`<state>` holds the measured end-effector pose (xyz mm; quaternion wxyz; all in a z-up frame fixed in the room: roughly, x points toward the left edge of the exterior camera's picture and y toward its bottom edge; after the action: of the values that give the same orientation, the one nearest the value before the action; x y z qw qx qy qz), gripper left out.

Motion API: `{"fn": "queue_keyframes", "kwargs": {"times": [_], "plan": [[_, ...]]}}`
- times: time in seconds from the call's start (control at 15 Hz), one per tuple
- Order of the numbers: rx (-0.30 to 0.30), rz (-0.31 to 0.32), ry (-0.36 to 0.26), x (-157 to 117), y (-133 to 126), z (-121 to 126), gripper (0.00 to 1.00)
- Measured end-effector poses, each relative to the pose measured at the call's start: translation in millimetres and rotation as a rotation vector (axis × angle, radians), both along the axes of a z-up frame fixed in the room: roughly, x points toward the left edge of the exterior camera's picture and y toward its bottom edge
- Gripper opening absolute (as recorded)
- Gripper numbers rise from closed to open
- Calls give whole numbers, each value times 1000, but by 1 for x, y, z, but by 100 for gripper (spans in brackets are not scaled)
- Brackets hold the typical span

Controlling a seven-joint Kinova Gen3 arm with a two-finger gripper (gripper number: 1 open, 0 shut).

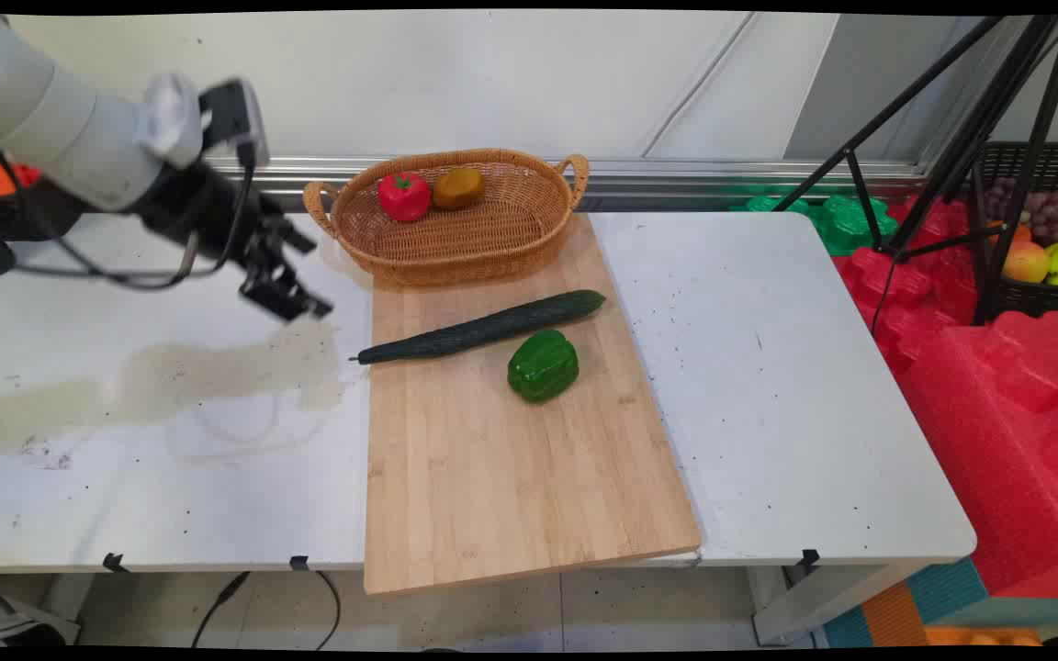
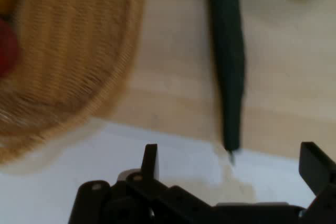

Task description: Pick up the potato from the vegetable basket

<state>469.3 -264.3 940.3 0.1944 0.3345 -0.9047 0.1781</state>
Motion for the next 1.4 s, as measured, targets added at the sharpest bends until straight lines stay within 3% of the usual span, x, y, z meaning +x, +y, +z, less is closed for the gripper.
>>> {"fn": "queue_keyframes", "kwargs": {"times": [0.33, 0.67, 1.07, 1.4], "plan": [[-116, 90, 69, 4, -32, 32, 100], [-203, 176, 88, 9, -79, 54, 100], [-217, 224, 44, 7, -143, 46, 100], [-188, 229, -10, 4, -192, 27, 100]]}}
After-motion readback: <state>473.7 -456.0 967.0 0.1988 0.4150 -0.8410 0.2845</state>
